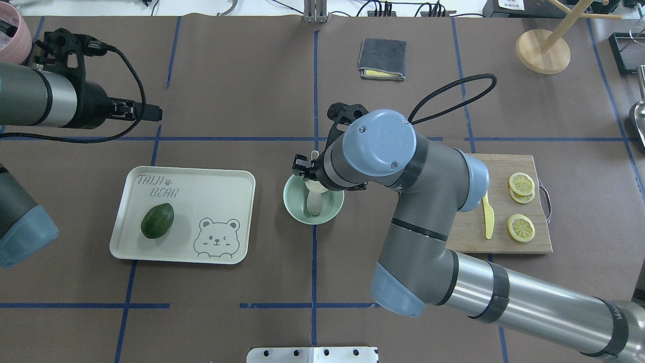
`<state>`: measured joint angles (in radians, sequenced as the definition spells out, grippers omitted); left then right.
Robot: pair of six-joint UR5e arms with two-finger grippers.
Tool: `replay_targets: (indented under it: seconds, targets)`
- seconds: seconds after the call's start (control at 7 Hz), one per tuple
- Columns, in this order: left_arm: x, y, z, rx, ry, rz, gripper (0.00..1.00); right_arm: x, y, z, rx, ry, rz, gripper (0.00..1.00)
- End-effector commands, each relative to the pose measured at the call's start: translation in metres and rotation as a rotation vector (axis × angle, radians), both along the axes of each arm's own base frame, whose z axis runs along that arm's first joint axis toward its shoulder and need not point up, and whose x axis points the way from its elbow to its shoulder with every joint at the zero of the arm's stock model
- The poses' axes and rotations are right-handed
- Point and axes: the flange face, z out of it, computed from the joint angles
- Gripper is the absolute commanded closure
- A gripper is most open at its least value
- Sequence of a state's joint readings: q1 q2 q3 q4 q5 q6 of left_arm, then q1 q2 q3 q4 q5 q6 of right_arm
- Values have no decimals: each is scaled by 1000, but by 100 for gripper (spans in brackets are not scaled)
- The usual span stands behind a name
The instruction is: Put spoon and bun in bowl
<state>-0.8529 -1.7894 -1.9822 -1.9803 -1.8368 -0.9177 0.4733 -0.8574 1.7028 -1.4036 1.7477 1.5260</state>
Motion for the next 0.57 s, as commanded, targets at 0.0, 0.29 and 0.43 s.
replay_targets:
  seconds: [0.0, 0.29, 0.43]
  targets:
    - [-3, -1, -1, 3, 0, 0, 0, -30, 10, 7, -13, 33, -15, 4]
    - [-8, 1, 12, -15, -18, -2, 0, -24, 16, 20, -20, 40, -24, 0]
    - [-23, -1, 28, 45, -86, 38, 0, 6, 10, 35, -20, 37, -9, 0]
